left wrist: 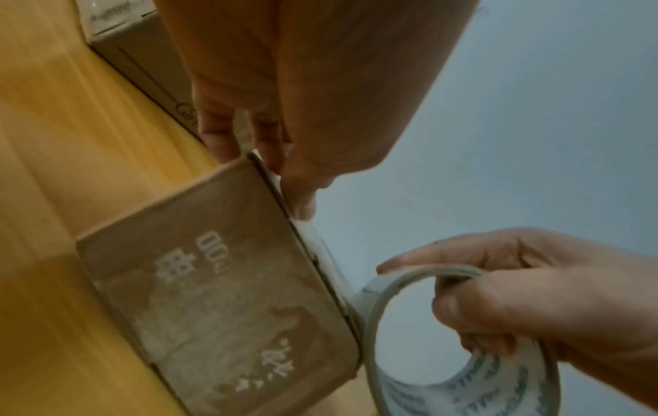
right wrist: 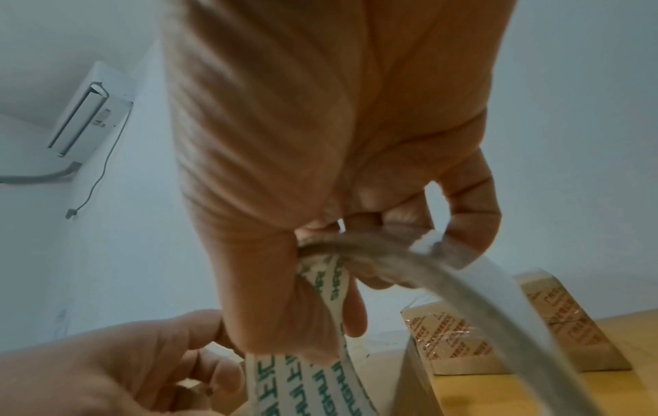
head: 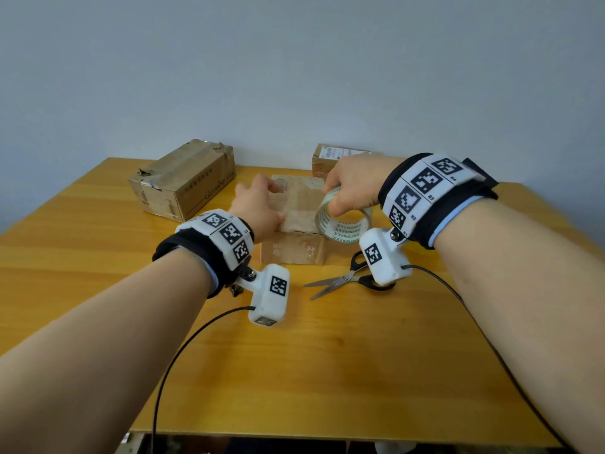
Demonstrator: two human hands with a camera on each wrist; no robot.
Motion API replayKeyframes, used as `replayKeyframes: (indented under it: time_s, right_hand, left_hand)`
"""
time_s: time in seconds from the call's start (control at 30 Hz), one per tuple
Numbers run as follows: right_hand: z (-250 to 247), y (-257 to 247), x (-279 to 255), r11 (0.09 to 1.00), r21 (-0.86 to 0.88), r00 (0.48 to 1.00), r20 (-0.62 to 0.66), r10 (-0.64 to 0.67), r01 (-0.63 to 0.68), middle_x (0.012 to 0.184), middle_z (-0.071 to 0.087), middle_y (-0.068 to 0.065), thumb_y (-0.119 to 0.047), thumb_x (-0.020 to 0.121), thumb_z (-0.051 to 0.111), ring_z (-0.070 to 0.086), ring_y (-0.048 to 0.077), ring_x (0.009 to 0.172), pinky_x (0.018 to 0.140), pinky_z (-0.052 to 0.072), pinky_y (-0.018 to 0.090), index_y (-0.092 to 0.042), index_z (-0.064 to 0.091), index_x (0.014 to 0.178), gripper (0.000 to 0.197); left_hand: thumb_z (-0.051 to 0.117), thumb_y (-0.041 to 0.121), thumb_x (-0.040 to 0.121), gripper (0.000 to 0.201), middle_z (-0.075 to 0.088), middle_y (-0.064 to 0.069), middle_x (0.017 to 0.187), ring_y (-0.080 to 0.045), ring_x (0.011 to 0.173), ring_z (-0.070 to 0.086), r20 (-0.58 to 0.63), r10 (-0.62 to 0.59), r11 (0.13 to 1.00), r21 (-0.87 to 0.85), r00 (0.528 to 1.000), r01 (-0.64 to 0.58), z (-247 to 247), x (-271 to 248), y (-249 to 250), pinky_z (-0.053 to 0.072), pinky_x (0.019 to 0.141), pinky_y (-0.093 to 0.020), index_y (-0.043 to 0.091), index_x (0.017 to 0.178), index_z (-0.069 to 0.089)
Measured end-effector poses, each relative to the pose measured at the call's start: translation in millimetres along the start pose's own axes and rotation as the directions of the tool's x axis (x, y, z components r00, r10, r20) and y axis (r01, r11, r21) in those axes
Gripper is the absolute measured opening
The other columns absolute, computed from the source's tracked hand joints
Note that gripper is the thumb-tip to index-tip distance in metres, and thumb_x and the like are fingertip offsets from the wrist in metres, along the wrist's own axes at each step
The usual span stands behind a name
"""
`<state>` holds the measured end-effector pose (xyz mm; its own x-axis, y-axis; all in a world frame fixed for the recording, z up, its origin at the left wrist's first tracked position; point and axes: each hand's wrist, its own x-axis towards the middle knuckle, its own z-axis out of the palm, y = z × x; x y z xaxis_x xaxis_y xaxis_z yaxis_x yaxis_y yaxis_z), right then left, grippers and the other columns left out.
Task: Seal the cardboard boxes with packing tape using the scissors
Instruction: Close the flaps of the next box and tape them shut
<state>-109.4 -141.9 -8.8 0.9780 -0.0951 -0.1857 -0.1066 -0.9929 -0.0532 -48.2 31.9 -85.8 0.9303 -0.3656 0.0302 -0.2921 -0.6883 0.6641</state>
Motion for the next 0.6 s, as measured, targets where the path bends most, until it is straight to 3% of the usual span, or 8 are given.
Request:
replayKeyframes:
  time_s: [0.1,0.2,0.27,0.33,0.43,0.5,0.6]
  right_hand:
    - [-0.8,0.6,-2.4,1.000,-0.010,1.000,0.006,0.006,-0.006,0.112,0.073,0.012,-0.035,0.083,0.071,0.069,0.027,0.099,0.072,0.053,0.032,-0.013,0.075,0.111,0.036]
    - [0.0,-0.9,-3.3,1.000,-0.007,1.000,-0.009,0.023,-0.023,0.112,0.073,0.014,-0.034,0.081,0.071,0.069,0.027,0.087,0.071,0.053,0.034,-0.011,0.074,0.113,0.040]
    - [0.9,-3.0,-3.3,1.000,0.002,1.000,-0.003,0.025,-0.025,0.115,0.072,0.016,-0.033,0.080,0.070,0.069,0.028,0.084,0.072,0.055,0.037,-0.007,0.072,0.117,0.045]
    - [1.1,-2.8,-3.7,1.000,0.024,1.000,0.011,0.010,-0.010,0.113,0.073,0.016,-0.035,0.082,0.070,0.071,0.031,0.096,0.080,0.059,0.041,-0.007,0.072,0.116,0.044]
    - [2.1,0.1,-6.0,0.997,0.081,1.000,0.014,-0.019,0.017,0.102,0.075,0.008,-0.047,0.083,0.074,0.070,0.022,0.087,0.072,0.054,0.033,-0.013,0.072,0.111,0.045]
    - [4.4,3.2,-6.8,0.991,0.131,0.999,0.010,-0.034,0.033,0.096,0.074,0.006,-0.052,0.082,0.074,0.067,0.018,0.078,0.069,0.053,0.032,-0.013,0.070,0.110,0.047]
    - [8.0,8.3,-6.7,0.968,0.250,0.999,0.006,-0.038,0.035,0.094,0.074,0.002,-0.054,0.082,0.074,0.071,0.017,0.082,0.069,0.058,0.032,-0.018,0.069,0.108,0.044]
  left_hand:
    - [0.056,0.009,0.093,0.042,0.041,-0.007,0.135,-0.025,0.120,0.050,-0.014,0.191,0.969,0.164,0.982,-0.186,0.7,-15.1,8.9,0.045,0.101,-0.034,0.019,0.133,0.049]
    - [0.053,0.007,0.095,0.063,0.031,-0.006,0.153,-0.024,0.137,0.038,0.140,0.341,0.864,0.344,0.930,-0.369,12.7,-32.6,23.2,0.036,0.110,-0.035,0.014,0.152,0.027]
    - [0.052,0.011,0.097,0.077,0.016,-0.010,0.162,-0.027,0.146,0.025,0.256,0.288,0.830,0.415,0.923,-0.374,23.1,-38.0,24.2,0.026,0.116,-0.037,0.008,0.156,0.003]
    - [0.046,0.020,0.101,0.081,-0.002,-0.013,0.165,-0.026,0.152,0.004,0.311,0.205,0.812,0.476,0.928,-0.339,31.7,-39.3,18.5,0.010,0.122,-0.040,0.003,0.154,-0.012]
    - [0.040,0.033,0.103,0.081,-0.015,-0.011,0.163,-0.025,0.151,-0.012,0.315,0.183,0.784,0.524,0.931,-0.332,37.6,-32.7,8.4,-0.002,0.123,-0.041,0.004,0.153,-0.018]
    - [0.041,0.035,0.103,0.083,-0.016,-0.009,0.164,-0.023,0.151,-0.015,0.335,0.209,0.789,0.497,0.919,-0.360,32.5,-23.6,3.2,-0.004,0.123,-0.041,0.006,0.153,-0.018]
    - [0.047,0.031,0.102,0.087,-0.014,-0.008,0.164,-0.022,0.151,-0.014,0.368,0.256,0.816,0.414,0.894,-0.404,18.1,-10.6,-4.8,-0.004,0.123,-0.040,0.008,0.153,-0.018]
